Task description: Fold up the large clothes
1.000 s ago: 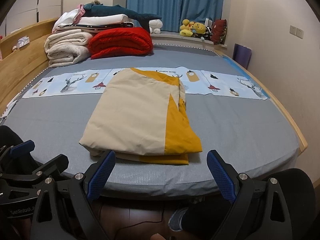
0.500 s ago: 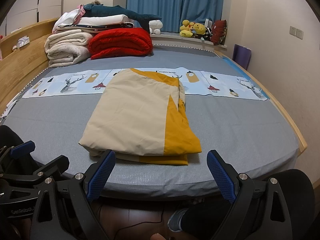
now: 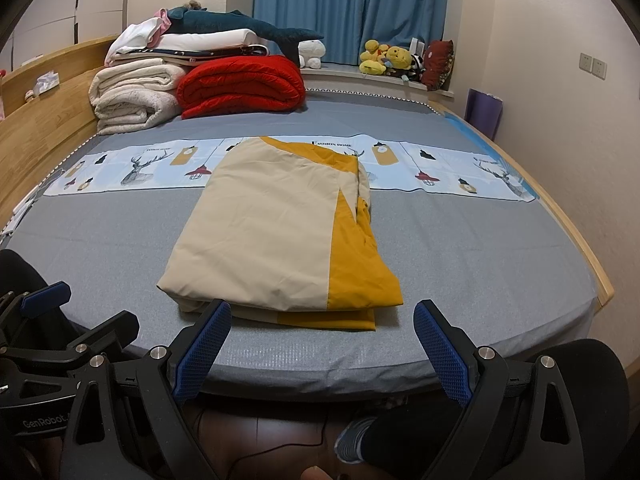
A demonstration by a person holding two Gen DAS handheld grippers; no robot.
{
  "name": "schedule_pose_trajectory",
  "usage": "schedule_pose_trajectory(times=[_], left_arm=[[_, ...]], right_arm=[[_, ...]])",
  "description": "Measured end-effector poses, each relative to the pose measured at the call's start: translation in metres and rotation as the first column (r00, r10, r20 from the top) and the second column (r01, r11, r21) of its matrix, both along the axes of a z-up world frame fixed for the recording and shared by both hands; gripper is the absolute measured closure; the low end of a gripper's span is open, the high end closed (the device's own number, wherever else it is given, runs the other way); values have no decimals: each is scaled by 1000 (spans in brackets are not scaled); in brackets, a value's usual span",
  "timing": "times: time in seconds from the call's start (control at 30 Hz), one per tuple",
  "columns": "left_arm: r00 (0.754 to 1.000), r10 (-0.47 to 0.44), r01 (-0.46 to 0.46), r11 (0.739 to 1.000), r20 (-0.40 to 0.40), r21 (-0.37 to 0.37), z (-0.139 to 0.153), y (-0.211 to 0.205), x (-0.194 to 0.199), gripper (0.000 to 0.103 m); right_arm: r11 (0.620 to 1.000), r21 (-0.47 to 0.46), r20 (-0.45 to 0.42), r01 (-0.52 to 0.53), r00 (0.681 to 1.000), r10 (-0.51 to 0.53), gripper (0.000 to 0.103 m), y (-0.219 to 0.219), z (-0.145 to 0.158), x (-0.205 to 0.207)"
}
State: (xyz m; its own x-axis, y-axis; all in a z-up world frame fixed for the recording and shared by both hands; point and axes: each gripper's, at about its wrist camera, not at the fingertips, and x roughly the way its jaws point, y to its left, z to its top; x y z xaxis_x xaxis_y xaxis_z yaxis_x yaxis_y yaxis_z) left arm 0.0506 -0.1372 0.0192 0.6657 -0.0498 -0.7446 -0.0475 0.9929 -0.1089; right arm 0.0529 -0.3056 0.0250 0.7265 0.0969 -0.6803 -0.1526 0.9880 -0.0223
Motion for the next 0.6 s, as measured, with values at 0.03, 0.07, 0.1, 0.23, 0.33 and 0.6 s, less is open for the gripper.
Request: schedule_pose_trajectory(times=[0.03, 0.07, 0.1, 0.23, 0.33, 0.6], left_arm=[[1000, 0, 0, 1000, 0, 0, 0, 0, 0, 2], [1000, 0, 0, 1000, 0, 0, 0, 0, 0, 2], [1000, 0, 0, 1000, 0, -1, 0, 0, 0, 2], [1000, 1, -1, 1000, -1, -2, 0, 0, 0, 2], [1000, -1, 1, 1000, -1, -1, -2, -1, -2, 2], [1000, -7, 7, 1000, -5, -5, -5, -2, -1, 2]], right_arm=[[1000, 1, 0, 0, 1000, 0, 10, 0, 0, 0], [1000, 0, 0, 0, 1000, 0, 10, 0, 0, 0], [1000, -1, 1, 0, 1000, 0, 10, 0, 0, 0], [1000, 0, 1, 0, 1000, 0, 10, 0, 0, 0], [1000, 0, 1, 0, 1000, 0, 10, 0, 0, 0], [1000, -2, 1, 1, 1000, -1, 10, 1, -1, 0]])
